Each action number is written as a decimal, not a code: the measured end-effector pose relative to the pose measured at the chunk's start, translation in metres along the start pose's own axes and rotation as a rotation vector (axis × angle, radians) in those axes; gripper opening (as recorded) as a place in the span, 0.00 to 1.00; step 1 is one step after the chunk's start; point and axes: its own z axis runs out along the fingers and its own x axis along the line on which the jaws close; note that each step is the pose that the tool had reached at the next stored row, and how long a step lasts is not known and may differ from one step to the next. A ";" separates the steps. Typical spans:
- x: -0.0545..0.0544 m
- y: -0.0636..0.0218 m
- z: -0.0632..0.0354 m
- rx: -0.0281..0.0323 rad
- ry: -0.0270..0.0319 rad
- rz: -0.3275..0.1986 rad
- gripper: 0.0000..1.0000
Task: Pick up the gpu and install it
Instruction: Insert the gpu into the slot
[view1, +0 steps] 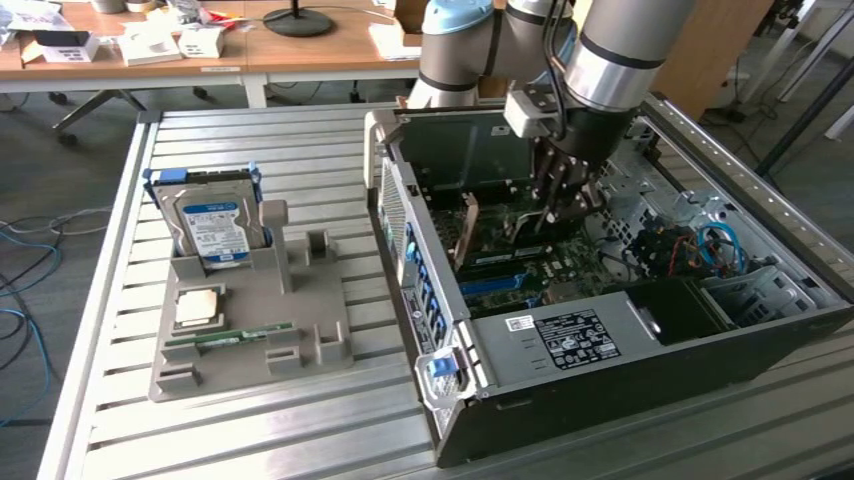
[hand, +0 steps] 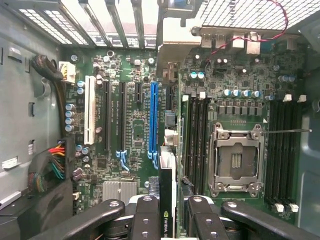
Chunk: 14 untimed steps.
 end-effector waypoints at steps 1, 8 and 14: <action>0.000 0.0000 0.0007 0.0000 0.0001 0.000 0.27; 0.000 -0.0001 0.0053 0.0000 0.0002 0.000 0.27; 0.000 -0.0001 0.0079 -0.0001 0.0003 0.000 0.27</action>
